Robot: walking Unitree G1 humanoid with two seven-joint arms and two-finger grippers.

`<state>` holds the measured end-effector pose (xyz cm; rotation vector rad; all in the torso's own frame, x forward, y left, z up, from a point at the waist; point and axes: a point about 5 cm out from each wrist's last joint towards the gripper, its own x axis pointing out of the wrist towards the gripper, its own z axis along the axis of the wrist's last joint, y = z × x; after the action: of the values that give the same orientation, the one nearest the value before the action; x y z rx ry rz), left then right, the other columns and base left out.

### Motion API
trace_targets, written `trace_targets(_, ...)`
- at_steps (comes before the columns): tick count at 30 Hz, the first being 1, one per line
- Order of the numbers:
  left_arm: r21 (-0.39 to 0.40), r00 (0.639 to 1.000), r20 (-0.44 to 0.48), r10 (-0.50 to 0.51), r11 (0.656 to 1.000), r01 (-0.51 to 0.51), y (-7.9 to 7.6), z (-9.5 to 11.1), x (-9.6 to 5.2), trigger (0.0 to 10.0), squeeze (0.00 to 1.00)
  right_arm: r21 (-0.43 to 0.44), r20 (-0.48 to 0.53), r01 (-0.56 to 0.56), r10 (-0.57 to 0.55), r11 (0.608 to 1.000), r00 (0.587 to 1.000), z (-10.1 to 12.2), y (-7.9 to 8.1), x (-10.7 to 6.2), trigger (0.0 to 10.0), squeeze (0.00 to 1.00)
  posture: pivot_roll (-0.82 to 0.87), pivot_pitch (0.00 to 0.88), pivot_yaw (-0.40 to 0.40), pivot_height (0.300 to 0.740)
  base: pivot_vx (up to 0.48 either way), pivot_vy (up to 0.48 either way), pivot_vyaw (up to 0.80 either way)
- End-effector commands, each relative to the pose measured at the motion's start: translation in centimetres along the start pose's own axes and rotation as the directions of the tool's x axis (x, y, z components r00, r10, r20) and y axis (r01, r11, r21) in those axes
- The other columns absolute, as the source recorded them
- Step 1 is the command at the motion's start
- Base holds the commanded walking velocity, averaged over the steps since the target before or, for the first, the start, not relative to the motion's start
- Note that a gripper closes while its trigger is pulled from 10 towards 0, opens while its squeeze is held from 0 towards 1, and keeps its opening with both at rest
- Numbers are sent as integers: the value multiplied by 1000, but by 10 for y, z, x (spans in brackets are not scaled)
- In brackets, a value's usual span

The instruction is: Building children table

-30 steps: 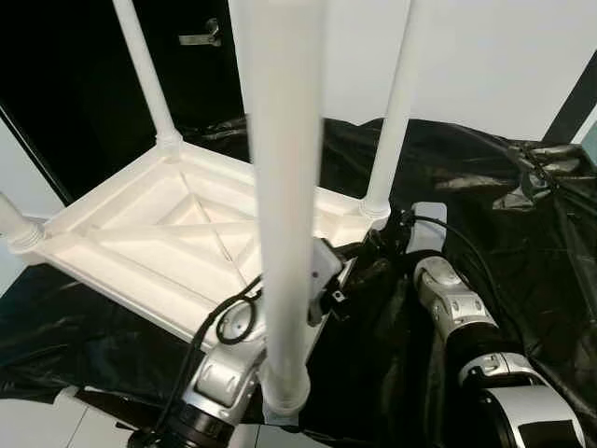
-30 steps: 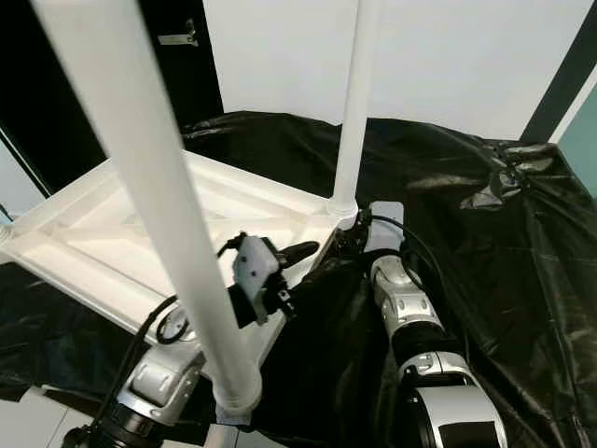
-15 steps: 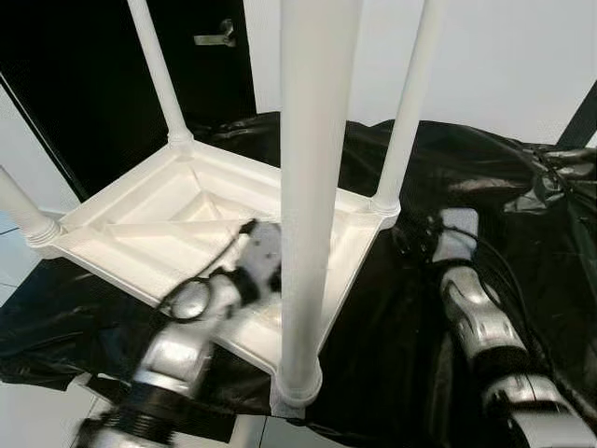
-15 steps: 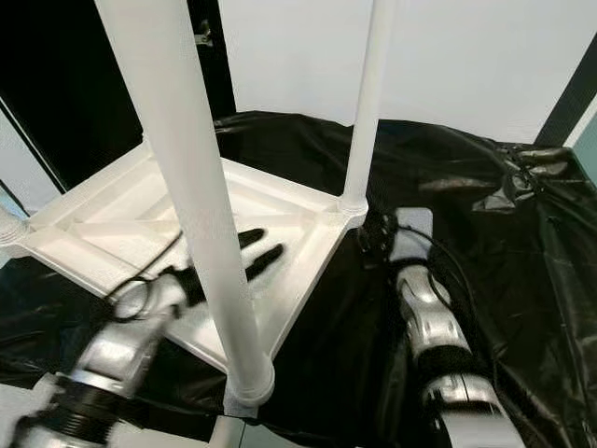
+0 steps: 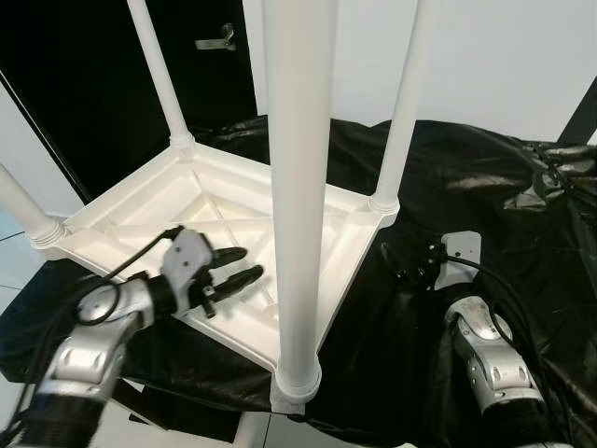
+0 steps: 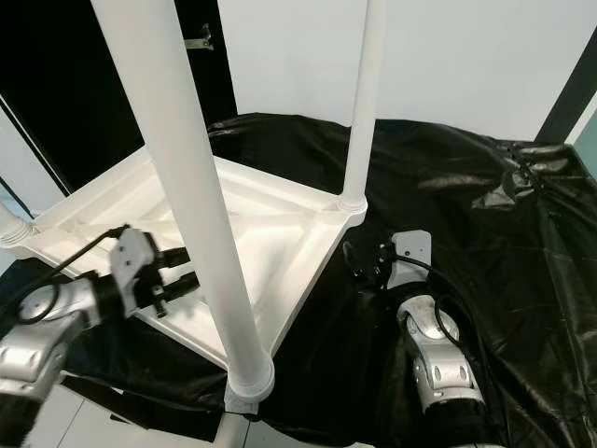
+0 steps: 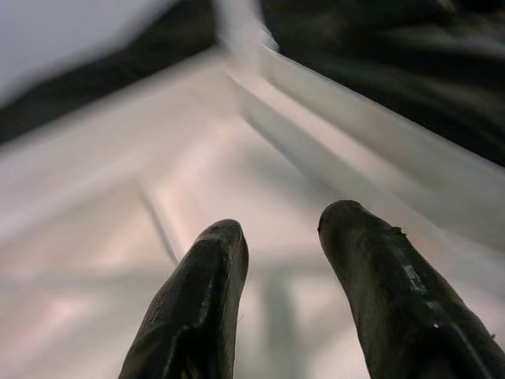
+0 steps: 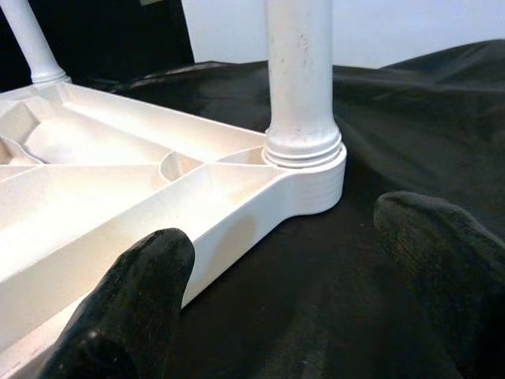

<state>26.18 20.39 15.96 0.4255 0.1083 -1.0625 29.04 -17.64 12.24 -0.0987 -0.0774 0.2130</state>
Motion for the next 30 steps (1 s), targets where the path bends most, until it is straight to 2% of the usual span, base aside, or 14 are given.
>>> trace_targets(1, -7, 996, -40, -81, 997, 81, -6, -4, -11, 10000, 0, 15, -17, -12, 12, 1000, 1000, 0, 1, -3, 10000, 0, 2, 0, 27, 740, 0, 0, 0)
trace_targets(6, -51, 978, -121, -171, 985, 166, -19, -15, -26, 10000, 0, 14, -9, -58, 58, 998, 998, 6, 0, -4, 10000, 0, 13, 0, 12, 740, 0, 0, 0)
trace_targets(11, -81, 965, -163, -204, 978, 193, -26, -22, -30, 10000, 0, 20, -9, -92, 92, 996, 996, 9, 4, -5, 10000, 0, 20, 0, -2, 740, 0, 0, 0)
trace_targets(12, -76, 961, -178, -209, 977, 199, -28, -24, -29, 10000, 196, 19, -11, -99, 99, 995, 995, 10, 5, -4, 10000, 0, 22, 0, -5, 740, 0, 0, 0)
trace_targets(13, -76, 961, -178, -209, 977, 199, -28, -24, -29, 10000, 196, 19, -11, -99, 99, 995, 995, 10, 5, -4, 10000, 0, 22, 0, -5, 740, 0, 0, 0)
trace_targets(14, -69, 957, -195, -215, 976, 206, -29, -25, -29, 10000, 455, 17, -12, -106, 106, 994, 994, 10, 5, -4, 10000, 0, 22, 0, -7, 740, 0, 0, 0)
trace_targets(15, -36, 955, -228, -193, 981, 190, -26, -29, -28, 10000, 1000, 8, -13, -111, 111, 994, 994, 10, 5, -3, 10000, 0, 20, 0, -7, 740, 0, 0, 0)
trace_targets(18, 0, 953, -256, -162, 986, 168, -23, -32, -27, 10000, 1000, 1, -14, -111, 111, 994, 994, 11, 4, -2, 10000, 0, 20, 0, -8, 740, 0, 0, 0)
trace_targets(19, 50, 956, -264, -127, 988, 146, -18, -31, -23, 10000, 0, -4, -15, -109, 109, 994, 994, 12, 2, -1, 10000, 0, 12, 0, -7, 740, 0, 0, 0)
trace_targets(22, 129, 954, -276, -116, 979, 157, -13, -24, -14, 10000, 0, -15, -21, -101, 100, 995, 995, 15, -2, -1, 10000, 0, 6, 0, -4, 740, 0, 0, 0)
trace_targets(30, 174, 922, -352, -164, 956, 236, -8, -24, -4, 10000, 0, -32, -28, -104, 103, 994, 994, 17, -3, -1, 10000, 0, -11, 0, 20, 740, 0, 0, 0)
